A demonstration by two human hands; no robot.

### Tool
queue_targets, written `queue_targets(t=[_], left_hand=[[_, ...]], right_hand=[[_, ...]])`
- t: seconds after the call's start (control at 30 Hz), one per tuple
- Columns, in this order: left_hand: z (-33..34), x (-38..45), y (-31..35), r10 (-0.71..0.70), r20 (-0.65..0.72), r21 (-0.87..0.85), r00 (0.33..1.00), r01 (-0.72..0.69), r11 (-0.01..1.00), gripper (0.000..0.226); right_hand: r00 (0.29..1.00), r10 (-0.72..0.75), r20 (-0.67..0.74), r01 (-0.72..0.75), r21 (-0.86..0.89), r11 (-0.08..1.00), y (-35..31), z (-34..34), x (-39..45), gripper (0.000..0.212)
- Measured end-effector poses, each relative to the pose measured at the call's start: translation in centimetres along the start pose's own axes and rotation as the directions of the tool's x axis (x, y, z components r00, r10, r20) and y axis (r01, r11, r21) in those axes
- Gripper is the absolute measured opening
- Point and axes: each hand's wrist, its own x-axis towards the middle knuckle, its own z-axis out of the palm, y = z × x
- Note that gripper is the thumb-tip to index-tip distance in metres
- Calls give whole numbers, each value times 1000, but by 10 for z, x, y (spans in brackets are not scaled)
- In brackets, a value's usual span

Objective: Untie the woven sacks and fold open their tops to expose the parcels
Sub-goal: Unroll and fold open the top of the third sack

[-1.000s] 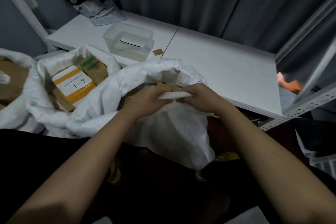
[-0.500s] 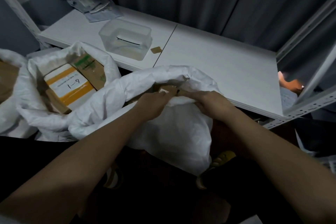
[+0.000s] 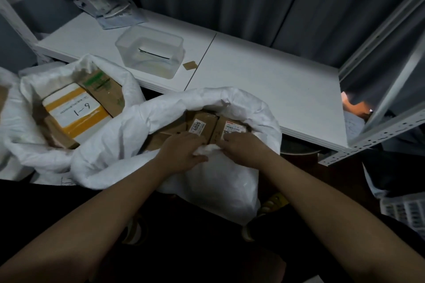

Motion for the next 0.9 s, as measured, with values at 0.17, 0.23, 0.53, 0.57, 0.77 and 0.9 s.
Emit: queue_targets(t=[0.17, 0.23, 0.53, 0.57, 0.77, 0.9], left_hand=[[4, -2, 15, -243, 380, -186, 893, 331, 925, 42], [7, -4, 23, -219, 241, -13, 946, 228, 973, 30], [0, -2, 38, -136, 366, -20, 921, 154, 988, 71], [-3, 3, 41, -116, 386, -79, 915, 157, 984, 76], [-15, 68, 58, -46, 241, -174, 970, 89, 981, 52], [-12, 121, 51, -97, 127, -121, 987, 112, 986, 37]], right_hand=[[959, -139, -245, 75, -254, 964, 0, 27, -21, 22], [965, -3, -261, -3, -22, 1000, -4, 27, -34, 32], [319, 943, -89, -618, 735, 278, -11, 30, -82, 33], [279, 960, -37, -623, 753, 210, -9, 32, -83, 34], [191, 981, 31, -612, 785, 95, 17, 25, -78, 37], [255, 967, 2, -604, 781, 158, 50, 18, -59, 35]])
